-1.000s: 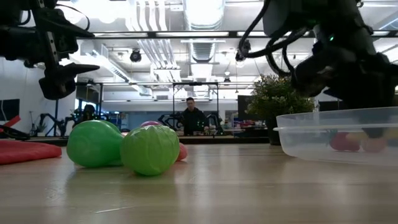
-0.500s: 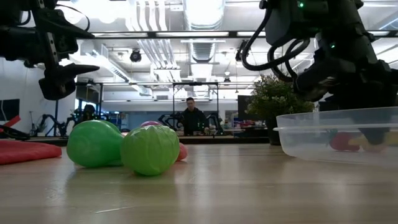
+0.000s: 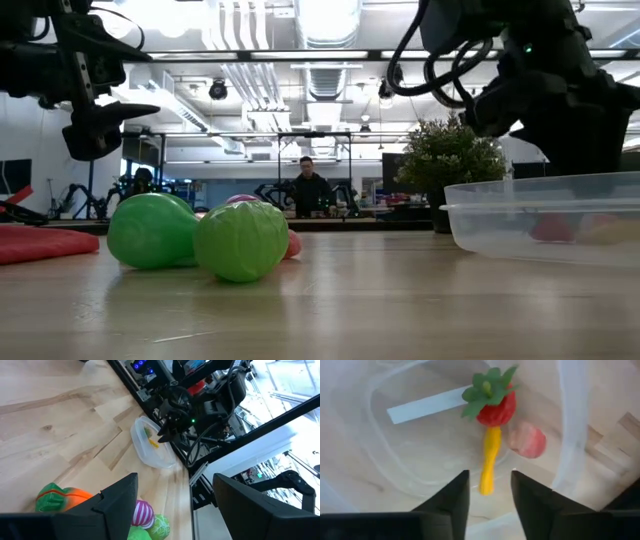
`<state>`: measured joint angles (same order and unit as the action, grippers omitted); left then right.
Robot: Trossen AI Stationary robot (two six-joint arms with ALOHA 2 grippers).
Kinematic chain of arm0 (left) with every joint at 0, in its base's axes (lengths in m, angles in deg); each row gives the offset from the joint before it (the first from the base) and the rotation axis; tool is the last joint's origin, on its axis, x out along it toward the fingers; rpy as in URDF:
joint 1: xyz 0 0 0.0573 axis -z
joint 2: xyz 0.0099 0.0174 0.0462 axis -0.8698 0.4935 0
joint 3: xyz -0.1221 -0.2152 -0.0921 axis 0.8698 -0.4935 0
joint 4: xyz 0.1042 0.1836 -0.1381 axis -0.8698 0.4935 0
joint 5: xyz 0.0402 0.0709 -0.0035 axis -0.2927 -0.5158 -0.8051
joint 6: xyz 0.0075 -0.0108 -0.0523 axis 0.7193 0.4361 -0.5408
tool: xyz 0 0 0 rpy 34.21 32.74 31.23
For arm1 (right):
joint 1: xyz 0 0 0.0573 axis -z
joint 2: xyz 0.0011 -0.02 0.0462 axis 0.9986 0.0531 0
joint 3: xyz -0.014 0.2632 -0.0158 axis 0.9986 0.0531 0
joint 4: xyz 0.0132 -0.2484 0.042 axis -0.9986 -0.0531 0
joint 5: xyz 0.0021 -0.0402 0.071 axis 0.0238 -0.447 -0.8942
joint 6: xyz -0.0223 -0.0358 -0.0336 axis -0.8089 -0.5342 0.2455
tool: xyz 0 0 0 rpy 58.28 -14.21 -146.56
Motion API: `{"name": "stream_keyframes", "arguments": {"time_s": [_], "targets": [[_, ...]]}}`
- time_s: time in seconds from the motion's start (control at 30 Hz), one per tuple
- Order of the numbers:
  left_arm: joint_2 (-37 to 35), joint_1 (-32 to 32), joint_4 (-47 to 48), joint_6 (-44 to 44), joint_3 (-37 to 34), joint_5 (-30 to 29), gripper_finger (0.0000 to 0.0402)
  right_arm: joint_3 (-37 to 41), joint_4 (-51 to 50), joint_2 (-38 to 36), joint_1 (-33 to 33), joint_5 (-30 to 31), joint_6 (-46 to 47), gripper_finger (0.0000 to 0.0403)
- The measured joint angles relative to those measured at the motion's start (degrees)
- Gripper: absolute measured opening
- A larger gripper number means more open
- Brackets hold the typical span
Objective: Pick and placing Produce into tupperware
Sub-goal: Put the orange carrot into the transparent bin
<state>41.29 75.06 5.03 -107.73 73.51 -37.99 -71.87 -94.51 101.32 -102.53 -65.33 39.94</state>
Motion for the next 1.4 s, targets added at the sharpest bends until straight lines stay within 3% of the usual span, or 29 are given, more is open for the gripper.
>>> {"name": "stream_keyframes", "arguments": {"time_s": [0.3, 0.5, 0.7, 0.93, 1.3, 1.4], "targets": [[0.0, 0.0, -1.5, 0.0, 0.0, -0.2, 0.0244, -8.6, 0.3, -2.3, 1.3, 10.9, -1.2, 0.0190], [0.0, 0.0, -3.5, 0.1, 0.0, -1.4, 0.0244, -20.4, 1.9, -3.3, 7.8, 19.1, -12.1, 0.0194], [0.1, 0.0, -3.4, 0.0, 0.0, -1.4, 0.0244, -30.3, 9.9, -1.9, 15.9, 18.3, -21.7, 0.0194], [0.1, 0.0, -3.4, -0.1, 0.0, -0.1, 0.0244, -36.0, 4.0, 4.3, 24.5, 11.4, -26.5, 0.0194], [0.7, 0.0, -3.0, 0.5, 0.0, 0.8, 0.0244, -38.6, 0.3, 16.8, 25.6, 8.9, -34.5, 0.0194], [0.9, 0.0, -2.9, 0.5, 0.0, 0.6, 0.0244, -39.9, 1.6, 20.9, 25.5, 4.4, -36.7, 0.0194]]}}
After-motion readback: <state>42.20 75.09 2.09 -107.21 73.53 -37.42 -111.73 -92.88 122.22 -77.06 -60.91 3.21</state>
